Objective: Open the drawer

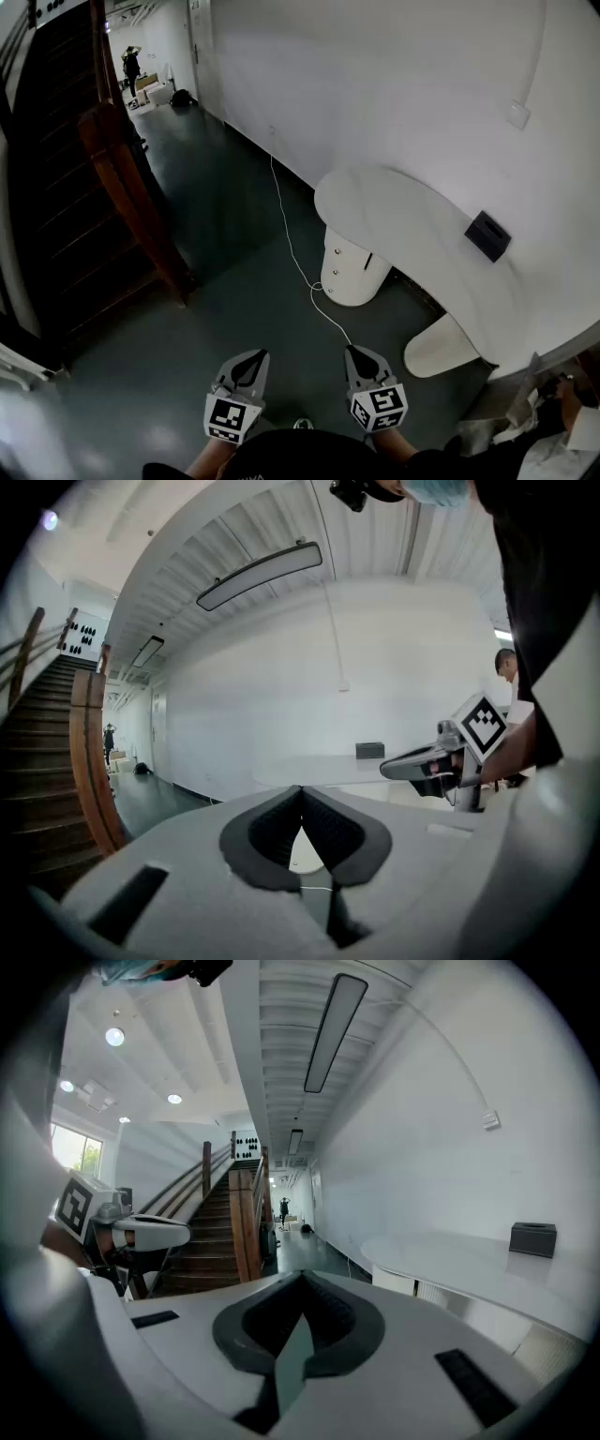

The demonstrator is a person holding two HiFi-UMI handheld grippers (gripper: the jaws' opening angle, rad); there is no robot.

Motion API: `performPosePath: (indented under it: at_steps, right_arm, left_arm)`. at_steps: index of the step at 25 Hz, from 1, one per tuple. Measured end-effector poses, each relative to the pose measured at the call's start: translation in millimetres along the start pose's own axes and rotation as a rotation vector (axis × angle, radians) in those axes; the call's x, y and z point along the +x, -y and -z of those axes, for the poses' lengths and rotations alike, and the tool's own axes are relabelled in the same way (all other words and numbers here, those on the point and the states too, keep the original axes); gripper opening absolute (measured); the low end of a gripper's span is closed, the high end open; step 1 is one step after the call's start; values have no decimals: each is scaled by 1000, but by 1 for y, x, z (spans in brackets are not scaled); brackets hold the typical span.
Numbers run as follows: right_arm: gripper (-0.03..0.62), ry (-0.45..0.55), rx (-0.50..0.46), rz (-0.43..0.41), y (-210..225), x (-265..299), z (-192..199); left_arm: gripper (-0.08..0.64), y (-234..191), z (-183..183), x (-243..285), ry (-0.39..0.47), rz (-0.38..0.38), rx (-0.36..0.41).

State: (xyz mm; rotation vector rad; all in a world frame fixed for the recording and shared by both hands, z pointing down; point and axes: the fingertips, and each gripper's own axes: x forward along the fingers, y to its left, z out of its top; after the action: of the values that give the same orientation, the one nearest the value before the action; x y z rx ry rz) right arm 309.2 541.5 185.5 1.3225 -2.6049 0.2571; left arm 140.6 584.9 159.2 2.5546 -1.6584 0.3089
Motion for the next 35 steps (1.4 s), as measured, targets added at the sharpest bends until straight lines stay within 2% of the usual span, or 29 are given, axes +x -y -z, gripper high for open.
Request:
performPosePath:
  at_steps: [5,10,13,14,15,16,17,23,29,35]
  right_arm:
    - [2,13,-8,-11,2,5,-1]
    - [3,39,30,-39,1,19,0]
    - [3,30,46,-26,1,40,4]
    - [4,24,50,-19,0,52,6]
    - [33,20,58,-10,-2,67,7]
    - [93,17,65,1,-3,83,7]
    - [112,16,70,15,-4,98,5]
    - [110,8,88,97,-10,191,-12]
    - [114,19,125,207,-5,277,-42]
    - [114,24,152,306,-20,341,-55]
  left_arm:
    - [18,-2,4,4,35,-11,32]
    - [20,-12,14,12,29,-25,-29]
    - [23,-27,24,24,34,1,-31]
    - [25,-38,29,30,35,9,-36]
    - [38,-53,34,36,35,13,-44]
    - [88,-68,37,43,33,16,-51]
    - [138,-84,40,50,29,23,-55]
    - [155,-179,49,102,0,100,-52]
    - [163,-264,28,167,7,214,4]
    - [163,-336,29,198,-1,298,16]
